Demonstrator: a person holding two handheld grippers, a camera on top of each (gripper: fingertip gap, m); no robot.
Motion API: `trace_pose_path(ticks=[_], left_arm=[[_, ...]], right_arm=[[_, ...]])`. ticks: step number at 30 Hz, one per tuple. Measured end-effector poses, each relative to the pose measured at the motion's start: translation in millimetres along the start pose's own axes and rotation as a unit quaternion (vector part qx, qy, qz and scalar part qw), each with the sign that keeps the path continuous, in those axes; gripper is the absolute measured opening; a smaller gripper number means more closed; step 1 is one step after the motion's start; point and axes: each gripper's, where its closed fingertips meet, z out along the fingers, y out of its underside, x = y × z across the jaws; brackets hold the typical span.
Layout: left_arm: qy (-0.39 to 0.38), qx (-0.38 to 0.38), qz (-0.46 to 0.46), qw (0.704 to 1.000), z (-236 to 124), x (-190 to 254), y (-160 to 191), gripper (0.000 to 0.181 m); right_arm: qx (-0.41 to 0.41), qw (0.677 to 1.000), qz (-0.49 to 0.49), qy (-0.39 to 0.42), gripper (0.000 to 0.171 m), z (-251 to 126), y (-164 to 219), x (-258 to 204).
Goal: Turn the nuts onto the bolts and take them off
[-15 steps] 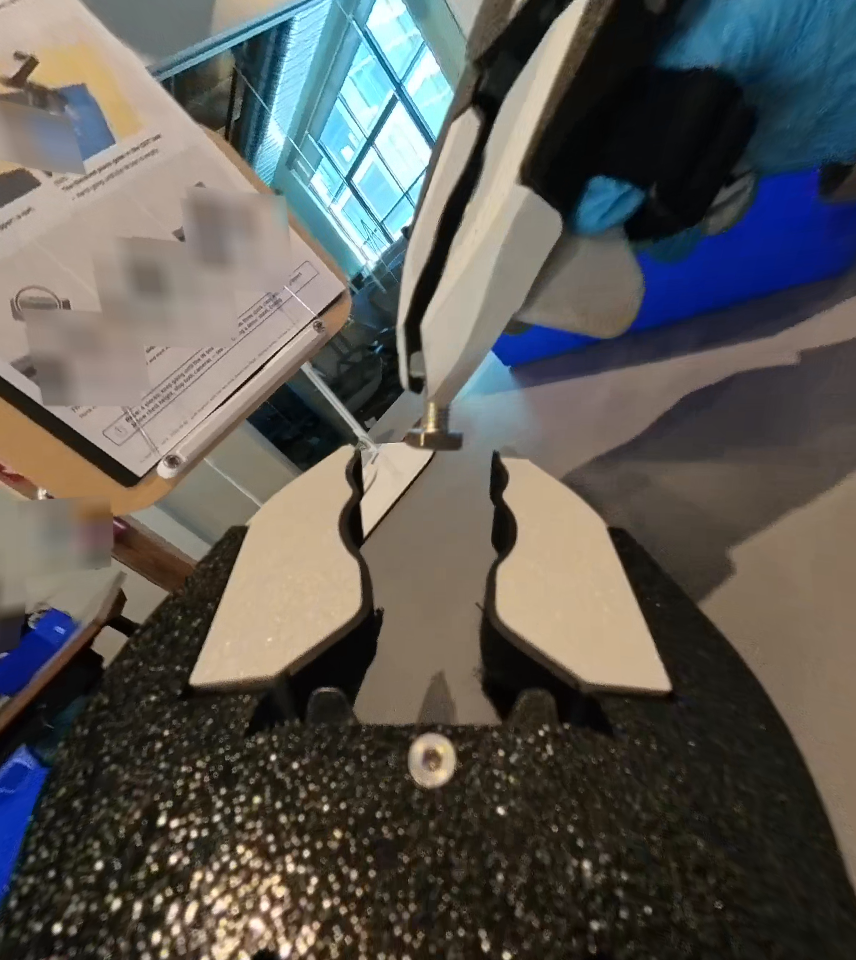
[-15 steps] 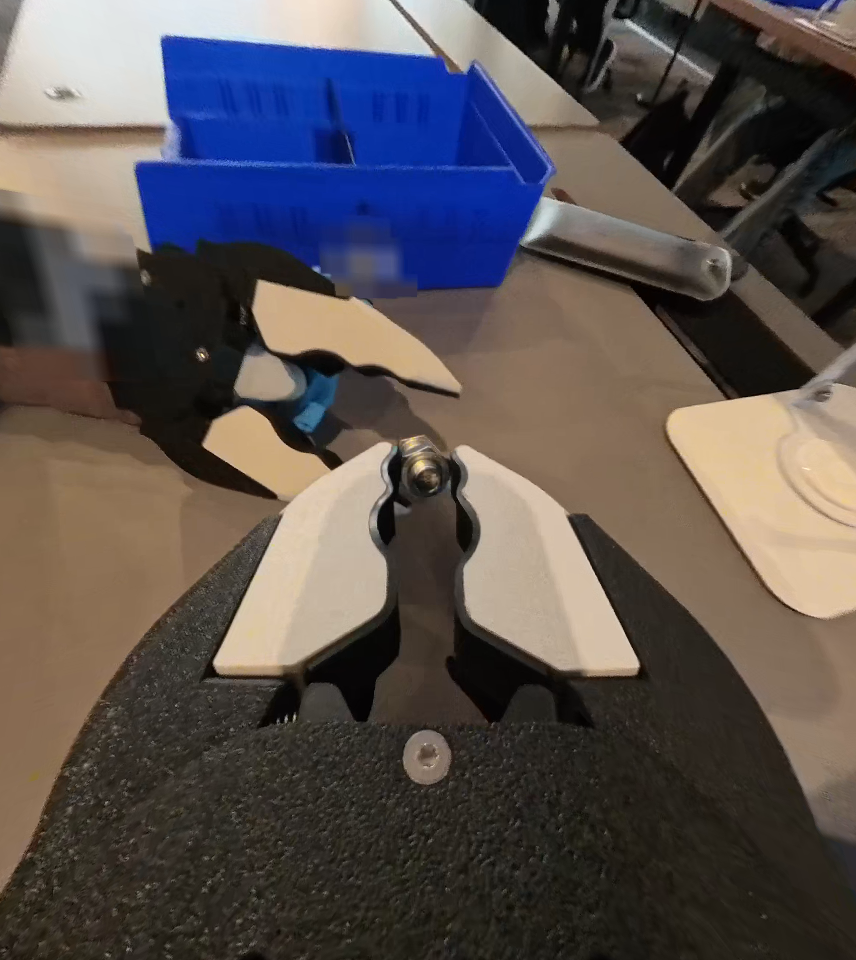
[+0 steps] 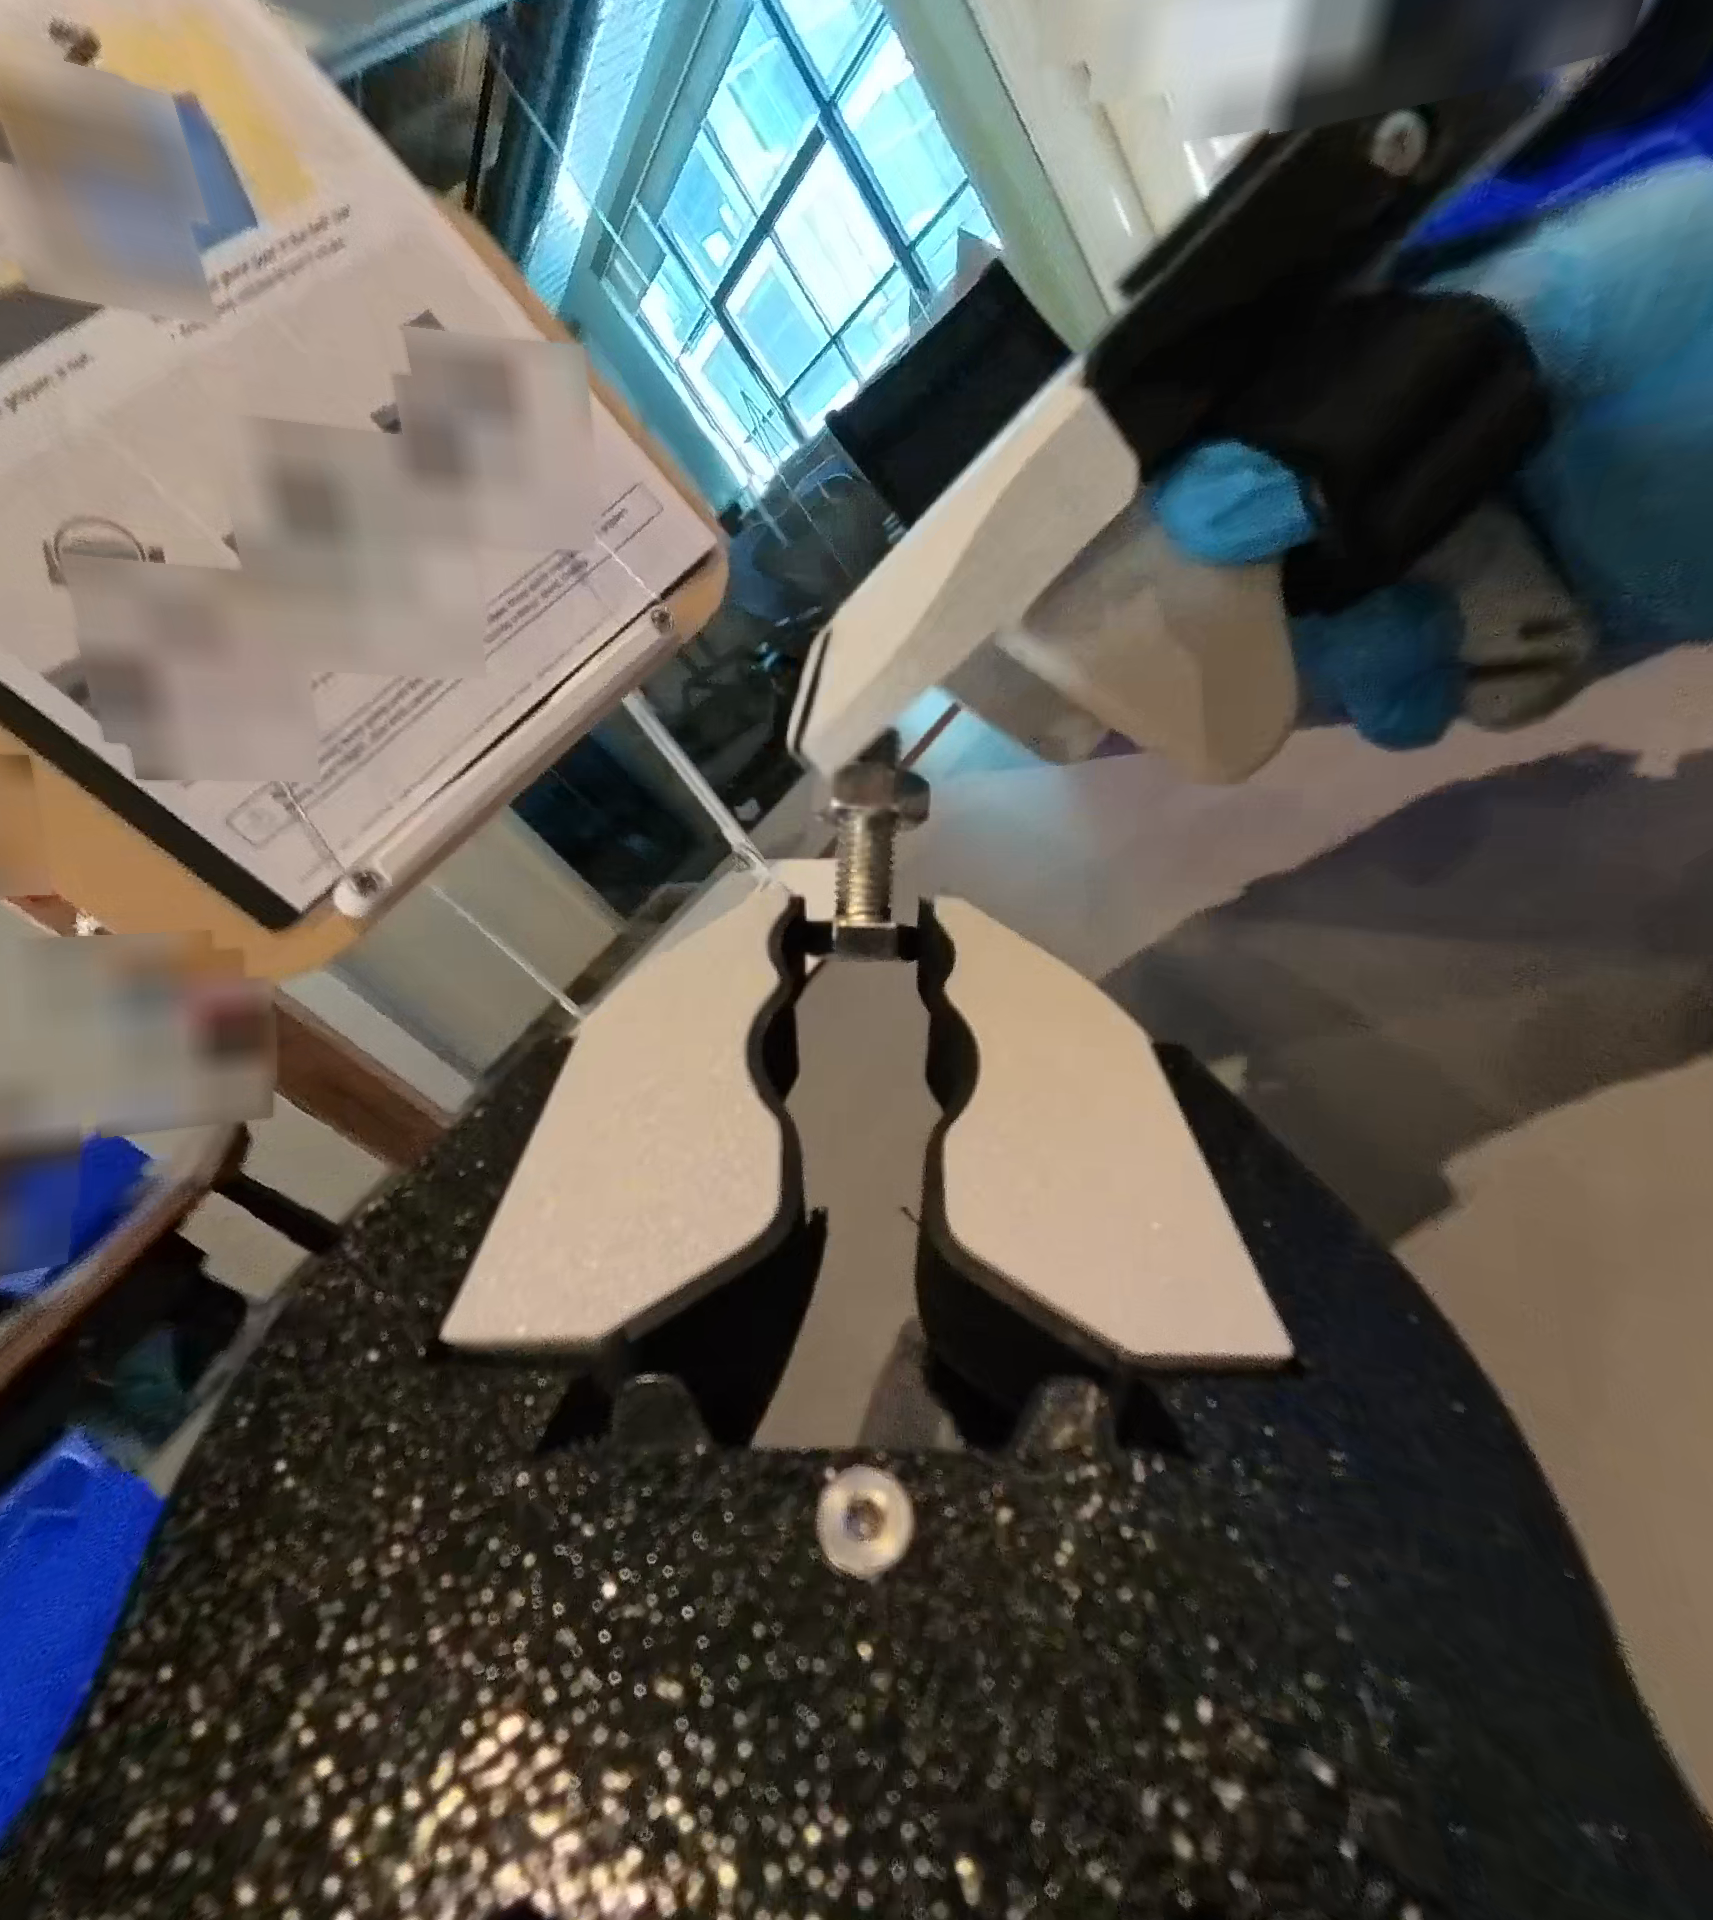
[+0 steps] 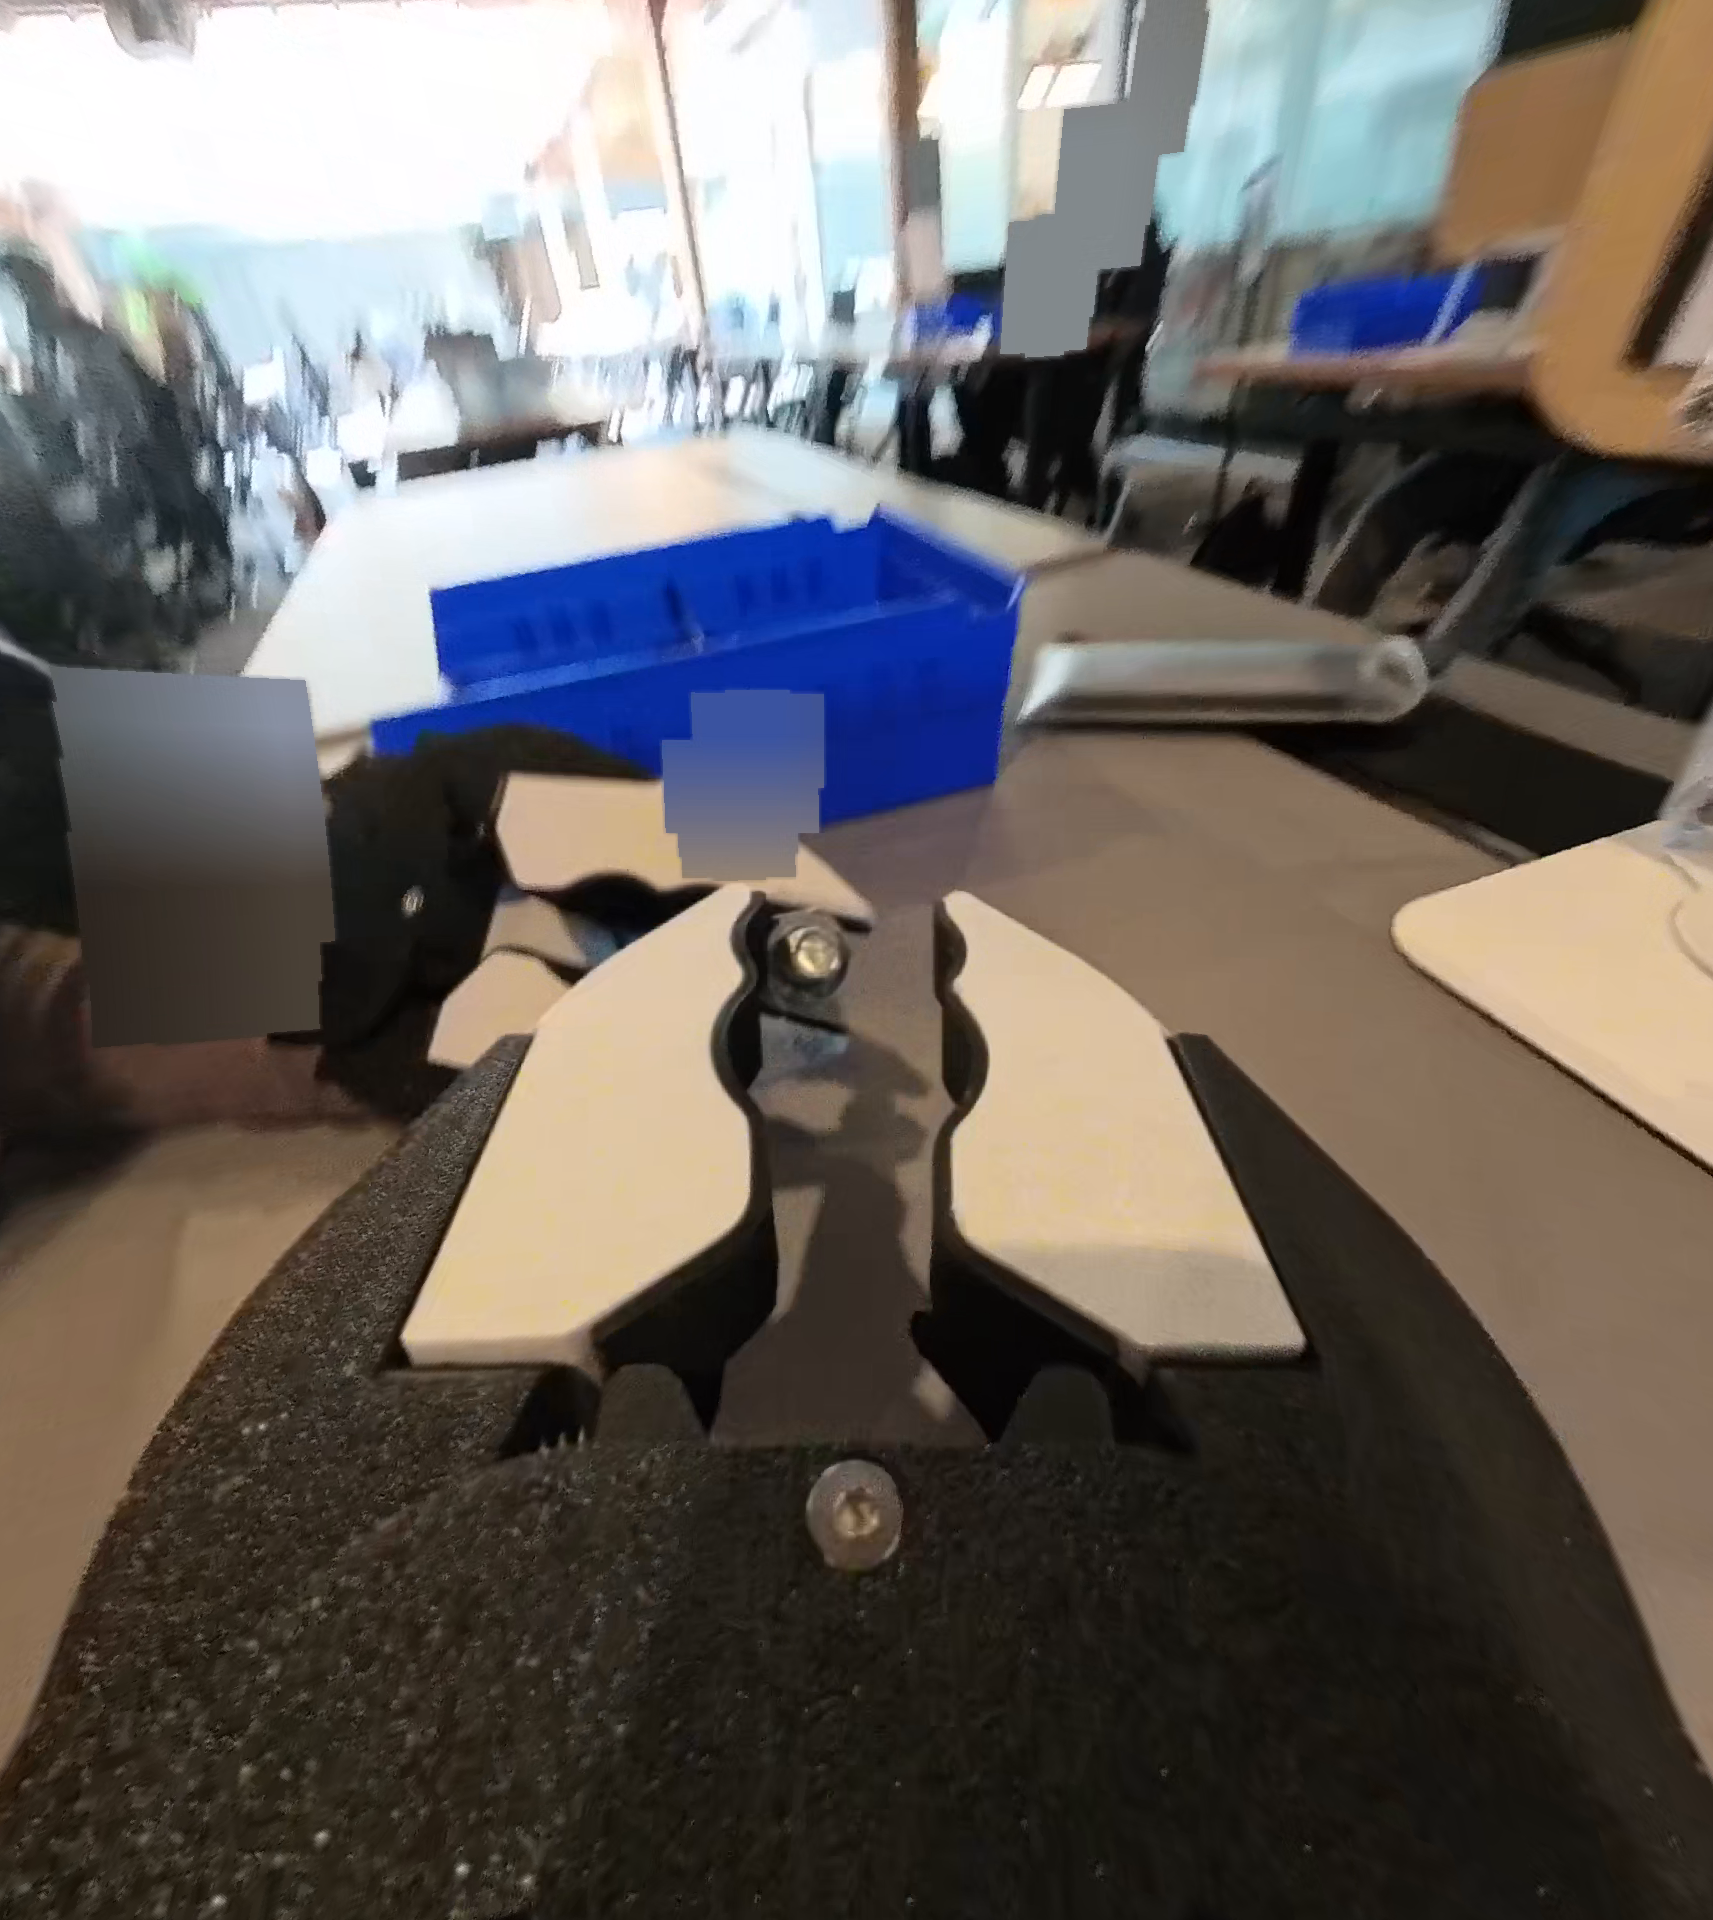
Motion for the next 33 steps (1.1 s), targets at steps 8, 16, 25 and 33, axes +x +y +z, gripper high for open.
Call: trace_pose_path(ticks=[8, 16, 25, 33], left_arm=[[0.002, -0.003, -0.108, 0.994, 0.9, -14.0, 7.1, 0.02], [0.007, -0.001, -0.15, 0.989, 1.6, -17.8, 10.7, 0.019], [0.021, 0.005, -0.166, 0.986, 1.5, -13.4, 8.0, 0.019], [0.021, -0.002, -0.179, 0.984, 1.3, -15.1, 11.9, 0.019]], right_arm=[[0.074, 0.996, 0.057, 0.005, 0.034, 10.8, -4.0, 0.1], [0.102, 0.993, 0.063, 0.018, 0.032, 2.4, -11.0, 4.9], [0.108, 0.991, 0.073, 0.02, 0.036, 6.5, -10.0, 4.3], [0.122, 0.989, 0.075, 0.035, 0.036, 3.9, -10.1, 8.2]])
